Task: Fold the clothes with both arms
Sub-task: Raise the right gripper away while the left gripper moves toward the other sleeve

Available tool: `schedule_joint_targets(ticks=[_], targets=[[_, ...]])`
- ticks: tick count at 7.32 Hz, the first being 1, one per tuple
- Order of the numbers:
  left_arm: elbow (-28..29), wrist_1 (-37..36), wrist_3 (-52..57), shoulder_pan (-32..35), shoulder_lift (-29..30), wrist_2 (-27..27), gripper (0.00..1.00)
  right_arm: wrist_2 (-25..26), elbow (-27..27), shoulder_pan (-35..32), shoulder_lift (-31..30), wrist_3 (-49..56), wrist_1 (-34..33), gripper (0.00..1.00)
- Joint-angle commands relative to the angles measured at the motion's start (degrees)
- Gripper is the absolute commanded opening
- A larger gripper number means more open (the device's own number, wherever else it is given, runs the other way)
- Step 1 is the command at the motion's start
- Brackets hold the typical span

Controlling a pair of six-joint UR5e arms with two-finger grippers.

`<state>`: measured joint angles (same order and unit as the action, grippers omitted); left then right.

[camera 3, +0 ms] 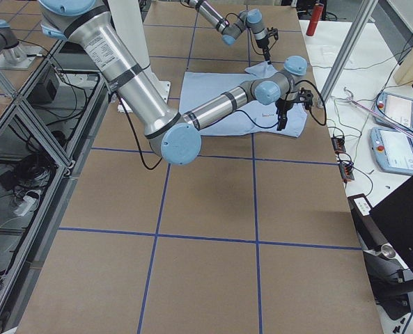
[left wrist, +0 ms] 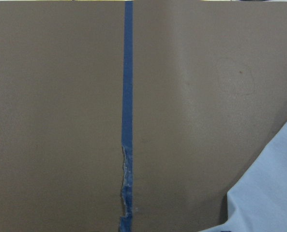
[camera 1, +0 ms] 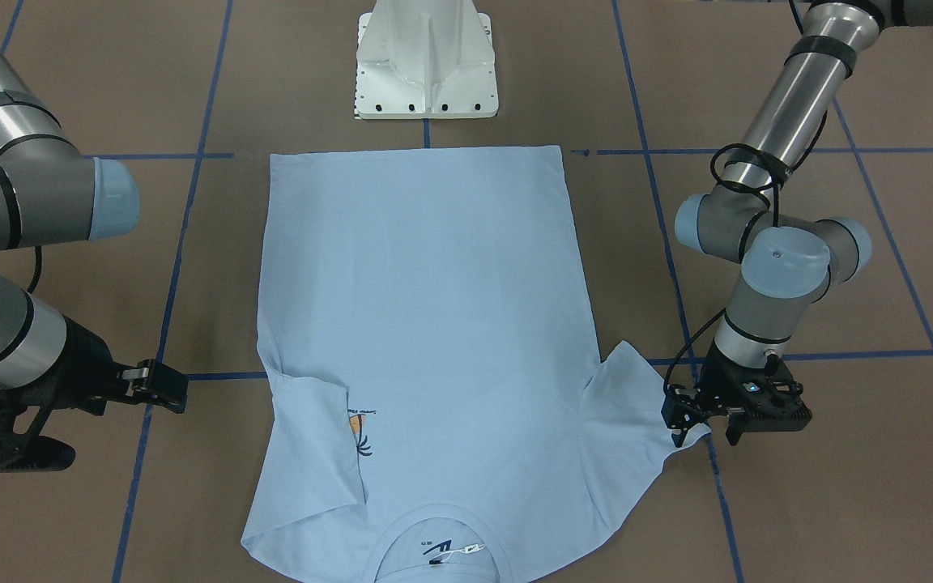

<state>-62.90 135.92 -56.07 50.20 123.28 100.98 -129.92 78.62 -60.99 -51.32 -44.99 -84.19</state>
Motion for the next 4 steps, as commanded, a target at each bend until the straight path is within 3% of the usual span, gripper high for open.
schedule_joint_targets(ticks=[1, 2, 4], targets=[[0.7, 0.0, 0.2, -0.5, -0.1, 0.0, 0.76, 0.1, -0.3, 0.5, 0.3, 0.0, 0.0, 1.00], [0.7, 0.0, 0.2, -0.8, -0.1, 0.0, 0.74, 0.1, -0.3, 0.5, 0.3, 0.0, 0.0, 1.00], [0.4, 0.0, 0.3, -0.8, -0.1, 0.1, 0.46, 0.1, -0.3, 0.6, 0.3, 0.0, 0.0, 1.00]])
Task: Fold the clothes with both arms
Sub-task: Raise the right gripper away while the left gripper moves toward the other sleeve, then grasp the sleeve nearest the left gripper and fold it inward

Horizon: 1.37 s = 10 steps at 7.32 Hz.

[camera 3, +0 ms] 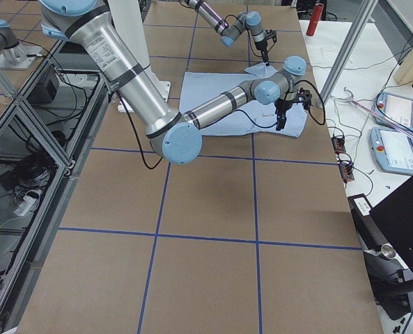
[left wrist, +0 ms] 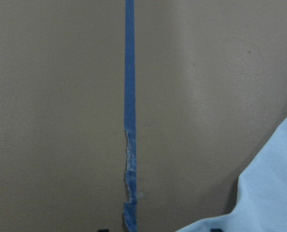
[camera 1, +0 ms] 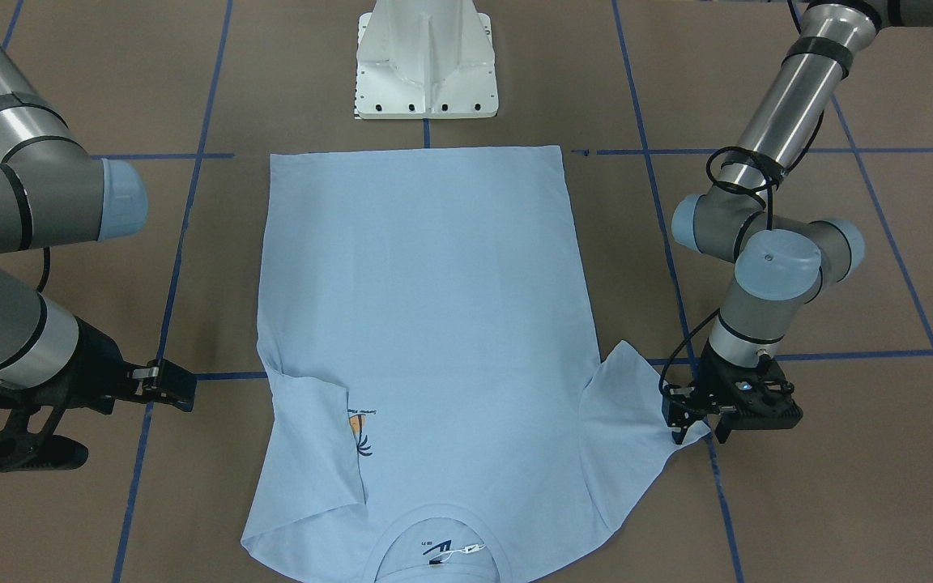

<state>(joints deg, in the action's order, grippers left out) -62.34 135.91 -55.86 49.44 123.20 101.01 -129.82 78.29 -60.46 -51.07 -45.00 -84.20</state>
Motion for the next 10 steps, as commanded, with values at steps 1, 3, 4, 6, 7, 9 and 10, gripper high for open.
schedule_joint_targets(ticks=[1, 3, 4, 6, 7, 9, 10], targets=[[-0.3, 0.1, 2.3, 0.0, -0.1, 0.1, 0.33, 0.1, 0.0, 0.0, 0.0, 0.0, 0.0, 1.00], [-0.8, 0.0, 2.9, 0.0, -0.1, 0.1, 0.02, 1.1, -0.1, 0.2, 0.1, 0.0, 0.0, 1.00], [-1.3, -0.5, 2.8, 0.0, -0.1, 0.3, 0.00, 1.1, -0.1, 0.3, 0.0, 0.0, 0.0, 1.00], [-3.4, -2.7, 2.2, 0.0, 0.0, 0.3, 0.00, 1.4, -0.1, 0.4, -0.3, 0.0, 0.1, 1.00], [-6.4, -7.8, 0.5, -0.1, 0.6, 0.2, 0.00, 1.8, -0.1, 0.6, -0.3, 0.0, 0.3, 1.00], [-9.4, -17.3, -7.1, -2.8, 5.9, 0.2, 0.00, 1.8, -0.1, 0.7, -0.5, 0.0, 0.5, 1.00], [-8.5, -21.8, -12.4, -6.0, 11.2, 0.1, 0.00, 1.8, -0.1, 0.7, -0.5, 0.0, 0.6, 1.00]])
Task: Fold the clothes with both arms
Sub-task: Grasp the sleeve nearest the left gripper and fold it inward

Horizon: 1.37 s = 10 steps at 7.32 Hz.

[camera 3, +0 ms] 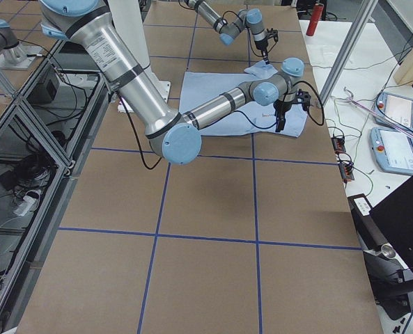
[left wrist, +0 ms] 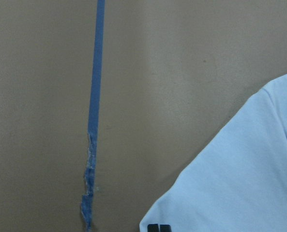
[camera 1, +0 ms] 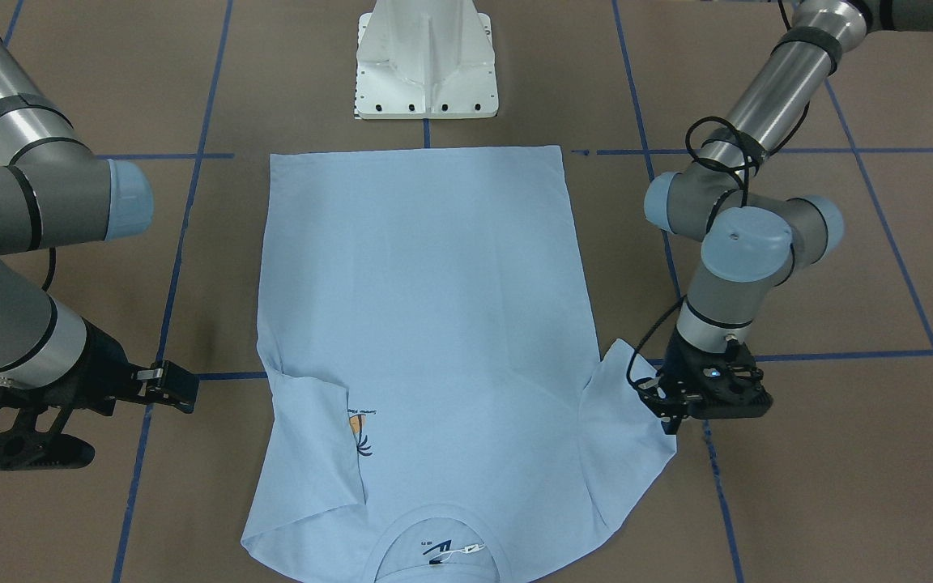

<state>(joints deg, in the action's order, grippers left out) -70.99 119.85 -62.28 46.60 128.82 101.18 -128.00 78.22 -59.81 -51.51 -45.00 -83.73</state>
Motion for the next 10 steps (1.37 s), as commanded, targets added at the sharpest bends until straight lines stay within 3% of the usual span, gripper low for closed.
schedule_joint_targets(ticks=[1, 2, 4, 5, 6, 8, 9, 10], targets=[[5.1, -7.2, -10.4, -5.3, 12.4, -0.2, 0.00, 0.1, 0.0, 0.0, -0.5, 0.0, 0.2, 1.00], [12.6, -6.5, -12.0, -6.7, 18.9, -0.4, 0.00, 0.2, 0.0, 0.0, -0.8, 0.0, 0.3, 1.00], [21.6, 4.5, -11.6, -6.7, 20.6, -3.5, 0.00, 0.3, 0.0, 0.1, -0.8, -0.6, 0.3, 1.00], [21.8, 6.8, -11.6, -6.4, 20.4, -3.8, 0.10, 0.3, 0.1, 0.5, -0.8, -1.8, 0.3, 1.00], [21.7, 7.0, -11.5, -6.4, 20.2, -3.8, 0.99, 0.3, 0.0, 0.7, -0.8, -1.8, 0.3, 1.00], [19.8, 7.1, -11.5, -4.3, 20.2, -1.3, 1.00, 0.3, 0.1, 1.0, -0.9, -1.8, 0.4, 1.00], [16.5, 6.3, -10.9, -3.5, 18.5, 3.7, 1.00, 0.3, 0.8, 1.3, -1.1, -2.1, 0.4, 1.00], [8.9, 5.2, -10.5, -3.5, 13.0, 6.0, 1.00, 0.1, 2.3, 2.1, -2.2, -4.5, 0.5, 1.00]])
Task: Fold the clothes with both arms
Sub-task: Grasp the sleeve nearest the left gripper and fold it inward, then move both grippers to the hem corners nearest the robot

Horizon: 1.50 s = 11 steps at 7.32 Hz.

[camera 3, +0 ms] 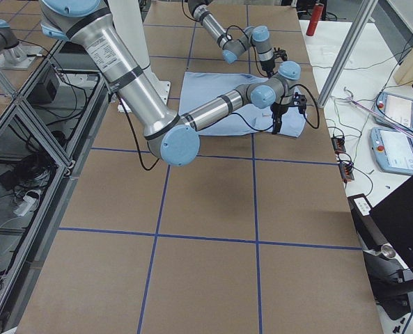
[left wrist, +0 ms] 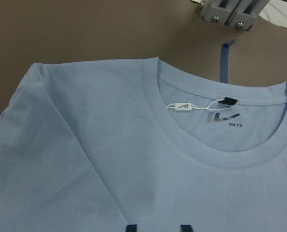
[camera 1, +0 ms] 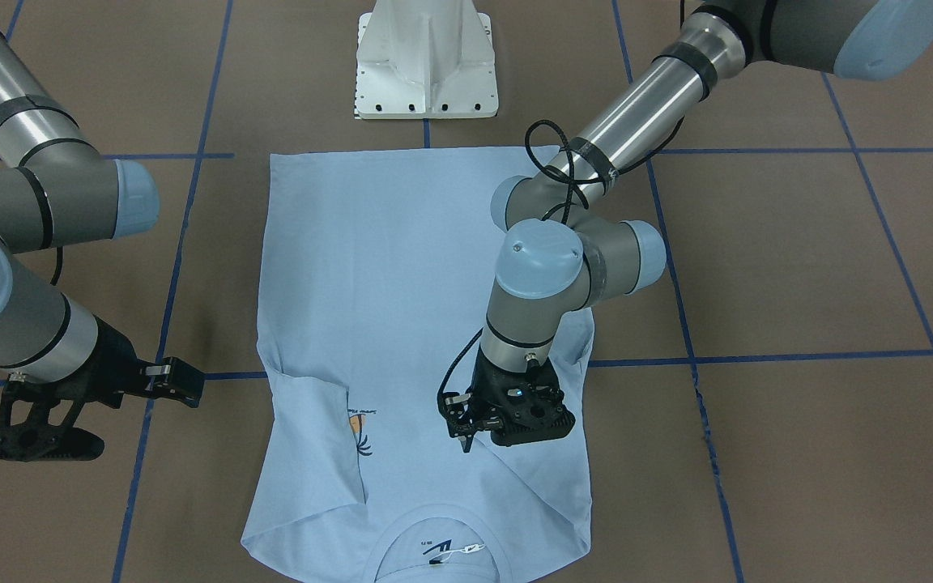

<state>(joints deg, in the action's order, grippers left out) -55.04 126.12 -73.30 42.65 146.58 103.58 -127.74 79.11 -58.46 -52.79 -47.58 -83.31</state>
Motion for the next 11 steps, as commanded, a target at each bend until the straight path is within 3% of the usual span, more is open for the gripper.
schedule_joint_targets(ticks=[1, 2, 4, 6, 7, 8, 11], targets=[[-15.9, -5.8, 3.7, 0.4, -10.7, 3.9, 1.00, 0.1, 7.1, 2.9, -5.6, -2.9, 1.1, 1.00], [-24.1, -12.0, 7.2, 0.4, -15.1, 3.9, 1.00, 1.8, 13.1, 4.6, -10.8, -5.1, 3.3, 1.00], [-38.3, -14.2, 11.1, 0.3, -26.5, 4.0, 1.00, 8.3, 23.7, 12.9, -16.7, -15.6, 3.7, 1.00], [-47.5, -14.4, 11.2, 0.2, -33.8, 4.1, 1.00, 15.9, 34.0, 24.4, -22.5, -26.4, 3.7, 1.00], [-48.9, -14.7, 11.2, 0.2, -34.6, 4.1, 1.00, 19.9, 38.3, 30.9, -25.9, -32.0, 3.6, 1.00], [-49.9, -14.9, 11.2, 0.2, -34.8, 4.0, 1.00, 24.1, 39.3, 36.5, -27.5, -35.4, 3.6, 1.00], [-52.4, -17.0, 11.2, -0.2, -34.6, 3.8, 1.00, 26.0, 38.1, 42.6, -31.2, -35.5, 3.7, 1.00]])
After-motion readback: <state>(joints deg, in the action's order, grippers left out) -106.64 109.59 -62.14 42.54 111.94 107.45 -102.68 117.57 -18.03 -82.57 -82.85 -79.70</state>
